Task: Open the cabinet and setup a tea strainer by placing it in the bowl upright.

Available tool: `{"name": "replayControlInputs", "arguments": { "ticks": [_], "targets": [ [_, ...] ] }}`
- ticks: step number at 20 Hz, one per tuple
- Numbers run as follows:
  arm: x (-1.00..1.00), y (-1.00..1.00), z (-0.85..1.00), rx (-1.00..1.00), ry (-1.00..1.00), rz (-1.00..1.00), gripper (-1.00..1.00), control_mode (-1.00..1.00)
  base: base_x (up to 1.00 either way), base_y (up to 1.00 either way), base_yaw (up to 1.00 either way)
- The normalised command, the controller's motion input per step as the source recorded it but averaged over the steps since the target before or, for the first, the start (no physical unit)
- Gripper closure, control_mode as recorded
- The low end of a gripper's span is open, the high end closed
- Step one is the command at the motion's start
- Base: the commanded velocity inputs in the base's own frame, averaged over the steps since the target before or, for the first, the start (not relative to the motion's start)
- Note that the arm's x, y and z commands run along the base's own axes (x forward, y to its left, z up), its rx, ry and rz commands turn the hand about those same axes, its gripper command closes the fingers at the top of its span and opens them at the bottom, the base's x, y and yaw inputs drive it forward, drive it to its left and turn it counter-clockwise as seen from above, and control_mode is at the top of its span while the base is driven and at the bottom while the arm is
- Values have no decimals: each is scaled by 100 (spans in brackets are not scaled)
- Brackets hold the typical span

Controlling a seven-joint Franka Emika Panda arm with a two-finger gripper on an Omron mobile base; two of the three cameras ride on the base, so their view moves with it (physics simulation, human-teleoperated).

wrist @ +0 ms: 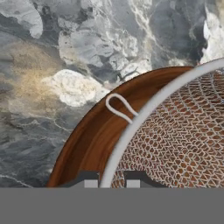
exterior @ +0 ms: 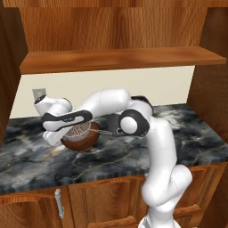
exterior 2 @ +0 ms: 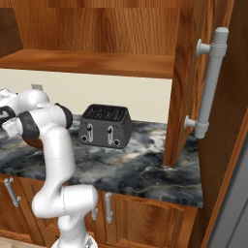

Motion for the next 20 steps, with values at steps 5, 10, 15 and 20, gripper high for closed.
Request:
{"name": "replayControlInputs", "arguments": {
  "ticks": [5,10,15,20],
  "targets": [
    [-15,0,2,0,-4,0,100,-100,0,0,0],
    [-25,-2,4,0,-12,0,100,-100,0,0,0],
    [-23,-18,0,0,-10,-1,100,-100,0,0,0],
    [-11,-29,0,6,0,-8,100,-100,0,0,0]
  ]
}}
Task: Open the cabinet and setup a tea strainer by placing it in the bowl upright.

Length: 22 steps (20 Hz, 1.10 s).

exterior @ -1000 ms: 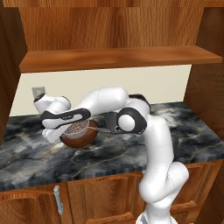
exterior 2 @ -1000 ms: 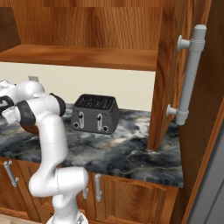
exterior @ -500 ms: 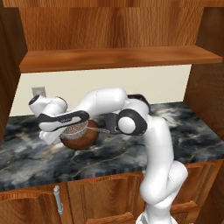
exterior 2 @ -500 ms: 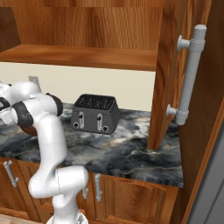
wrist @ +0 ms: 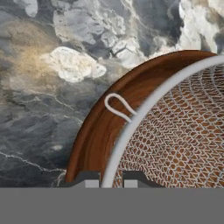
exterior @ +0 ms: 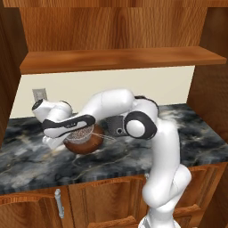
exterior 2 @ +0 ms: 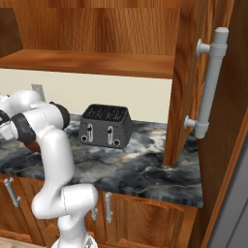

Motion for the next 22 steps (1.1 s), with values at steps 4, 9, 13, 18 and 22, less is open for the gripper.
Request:
{"name": "replayControlInputs", "arguments": {
  "ticks": [4,9,13,18,22],
  "targets": [
    [-1,-32,0,9,2,-9,100,-100,0,0,0],
    [0,-5,0,5,-1,-2,100,-100,0,0,0],
    [0,9,0,0,-2,0,100,-100,0,0,0],
    [0,19,0,0,-1,0,100,-100,0,0,0],
    [0,21,0,0,0,0,-100,-100,0,0,0]
  ]
}}
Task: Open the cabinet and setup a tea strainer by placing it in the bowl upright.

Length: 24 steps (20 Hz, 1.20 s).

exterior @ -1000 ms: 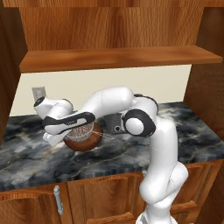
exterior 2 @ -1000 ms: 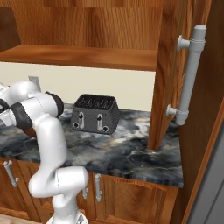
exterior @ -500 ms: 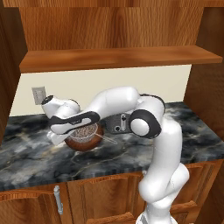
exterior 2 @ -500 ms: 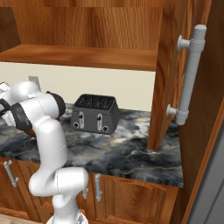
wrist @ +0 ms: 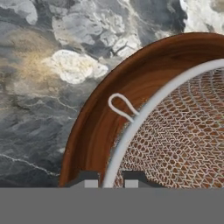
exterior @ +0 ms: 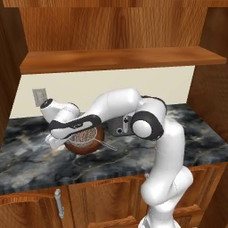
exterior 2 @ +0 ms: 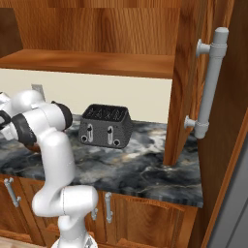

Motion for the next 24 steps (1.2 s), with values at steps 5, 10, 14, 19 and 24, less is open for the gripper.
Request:
{"name": "replayControlInputs", "arguments": {
  "ticks": [5,10,14,19,24],
  "targets": [
    [0,18,0,0,0,0,-100,-100,0,0,0],
    [0,2,0,0,0,0,-100,-100,0,0,0],
    [0,0,0,0,-3,0,-100,-100,0,0,0],
    [0,0,12,1,-1,0,-100,-100,0,0,0],
    [-19,-18,37,8,-4,0,-100,-100,0,0,0]
  ]
}}
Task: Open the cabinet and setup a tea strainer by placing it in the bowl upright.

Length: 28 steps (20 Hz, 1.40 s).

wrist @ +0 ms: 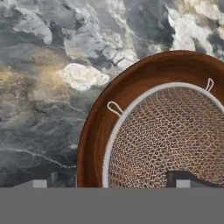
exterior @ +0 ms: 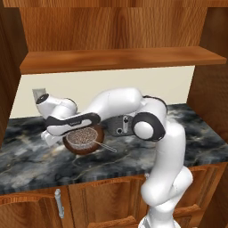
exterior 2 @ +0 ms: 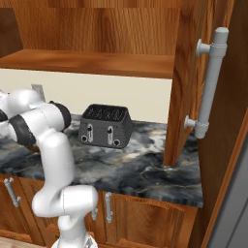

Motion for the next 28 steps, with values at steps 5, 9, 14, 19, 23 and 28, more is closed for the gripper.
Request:
{"name": "replayControlInputs", "arguments": {
  "ticks": [5,9,14,19,23,28],
  "targets": [
    [-37,-42,44,16,-10,-2,-100,-100,0,0,0],
    [-90,-86,9,32,-22,-10,-100,-100,0,0,0],
    [-82,-100,0,41,-23,-11,-100,-100,0,0,0],
    [-44,-100,50,43,-6,-13,-100,-100,0,0,0],
    [-16,-100,86,28,0,-11,-100,-100,0,0,0],
    [1,-100,40,7,4,1,-100,-100,0,0,0]
  ]
}}
